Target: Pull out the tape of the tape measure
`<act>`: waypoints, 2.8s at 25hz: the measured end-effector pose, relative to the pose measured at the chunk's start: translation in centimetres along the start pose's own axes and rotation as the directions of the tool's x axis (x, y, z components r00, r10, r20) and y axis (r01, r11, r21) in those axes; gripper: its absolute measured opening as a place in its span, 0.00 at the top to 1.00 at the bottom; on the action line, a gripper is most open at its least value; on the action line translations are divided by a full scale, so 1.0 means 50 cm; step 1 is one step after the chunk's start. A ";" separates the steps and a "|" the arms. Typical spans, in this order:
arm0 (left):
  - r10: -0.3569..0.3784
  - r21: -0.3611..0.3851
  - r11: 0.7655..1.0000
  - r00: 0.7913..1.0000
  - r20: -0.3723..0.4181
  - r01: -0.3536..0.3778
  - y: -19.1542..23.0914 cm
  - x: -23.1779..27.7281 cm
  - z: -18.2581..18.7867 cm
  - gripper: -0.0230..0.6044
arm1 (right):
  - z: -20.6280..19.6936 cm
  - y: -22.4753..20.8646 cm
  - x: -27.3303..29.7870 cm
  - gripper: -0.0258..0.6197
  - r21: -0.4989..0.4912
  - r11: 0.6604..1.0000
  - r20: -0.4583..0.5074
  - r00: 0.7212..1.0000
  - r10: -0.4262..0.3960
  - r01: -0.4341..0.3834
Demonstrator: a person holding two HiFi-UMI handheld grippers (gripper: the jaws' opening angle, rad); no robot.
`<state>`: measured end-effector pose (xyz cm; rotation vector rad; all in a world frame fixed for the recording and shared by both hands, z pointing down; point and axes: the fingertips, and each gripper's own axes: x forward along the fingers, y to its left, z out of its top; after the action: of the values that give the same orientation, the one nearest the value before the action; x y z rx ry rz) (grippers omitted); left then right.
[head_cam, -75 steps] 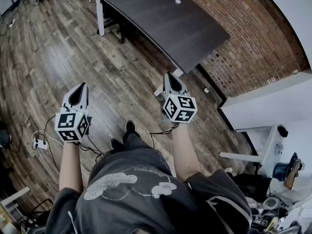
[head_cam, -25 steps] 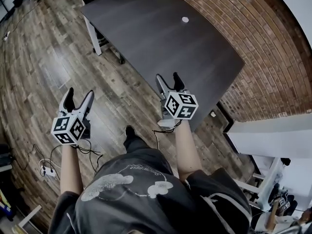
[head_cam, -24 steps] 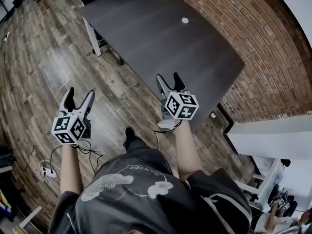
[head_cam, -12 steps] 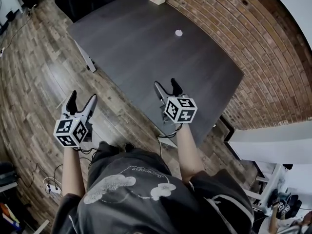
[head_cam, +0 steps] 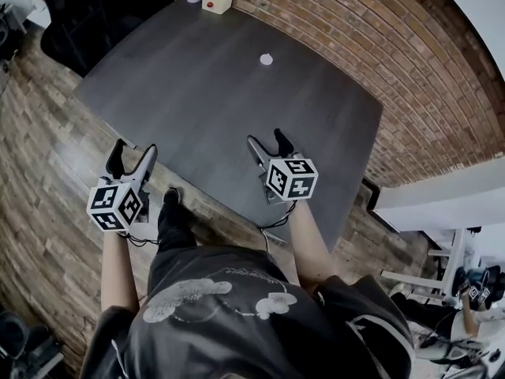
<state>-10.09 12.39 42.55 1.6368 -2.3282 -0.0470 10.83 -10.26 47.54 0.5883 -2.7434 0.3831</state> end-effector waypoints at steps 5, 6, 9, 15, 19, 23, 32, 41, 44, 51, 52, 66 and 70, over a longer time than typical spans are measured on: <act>-0.144 0.020 0.989 0.989 -0.031 0.145 0.067 0.189 0.057 0.35 | 0.051 -0.067 0.065 0.45 0.055 0.982 0.016 0.983 -0.180 0.179; -0.182 0.015 0.983 0.982 -0.049 0.183 0.076 0.227 0.068 0.35 | 0.062 -0.076 0.077 0.45 0.066 0.975 0.014 0.976 -0.216 0.214; -0.286 -0.003 0.958 0.954 -0.090 0.286 0.098 0.331 0.108 0.35 | 0.099 -0.091 0.110 0.45 0.090 0.950 0.008 0.953 -0.302 0.300; -0.406 0.045 0.910 0.907 -0.116 0.413 0.116 0.480 0.184 0.35 | 0.164 -0.112 0.171 0.45 0.110 0.909 0.011 0.914 -0.406 0.402; -0.469 0.075 0.873 0.871 -0.148 0.483 0.123 0.560 0.215 0.35 | 0.196 -0.126 0.209 0.45 0.110 0.879 0.011 0.884 -0.467 0.463; -0.512 0.085 0.844 0.842 -0.167 0.530 0.129 0.641 0.245 0.35 | 0.239 -0.143 0.257 0.45 0.117 0.854 0.027 0.858 -0.512 0.506; -0.568 0.153 0.785 0.796 -0.211 0.601 0.087 0.802 0.229 0.35 | 0.258 -0.221 0.356 0.45 0.171 0.800 0.000 0.812 -0.584 0.575; -0.555 0.138 0.788 0.789 -0.263 0.600 0.076 0.896 0.152 0.35 | 0.204 -0.334 0.483 0.45 0.145 0.787 -0.105 0.800 -0.591 0.600; -0.541 0.141 0.797 0.797 -0.269 0.588 0.082 0.923 0.133 0.35 | 0.186 -0.371 0.525 0.45 0.108 0.791 -0.143 0.796 -0.588 0.603; -0.514 0.145 0.815 0.815 -0.269 0.562 0.086 0.969 0.100 0.35 | 0.136 -0.448 0.602 0.46 0.079 0.792 -0.212 0.786 -0.580 0.606; -0.512 0.148 0.814 0.814 -0.273 0.562 0.085 0.974 0.094 0.35 | 0.131 -0.458 0.611 0.45 0.079 0.791 -0.220 0.784 -0.580 0.607; -0.504 0.145 0.813 0.806 -0.310 0.564 0.084 1.010 0.046 0.35 | 0.083 -0.541 0.689 0.46 0.078 0.796 -0.277 0.780 -0.561 0.600; -0.503 0.134 0.816 0.806 -0.311 0.562 0.088 1.014 0.037 0.35 | 0.077 -0.550 0.691 0.46 0.086 0.787 -0.278 0.774 -0.569 0.611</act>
<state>-30.31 -33.22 52.78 2.2159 -1.6560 0.3037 -8.14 -47.83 61.40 1.3140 -2.1496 0.4918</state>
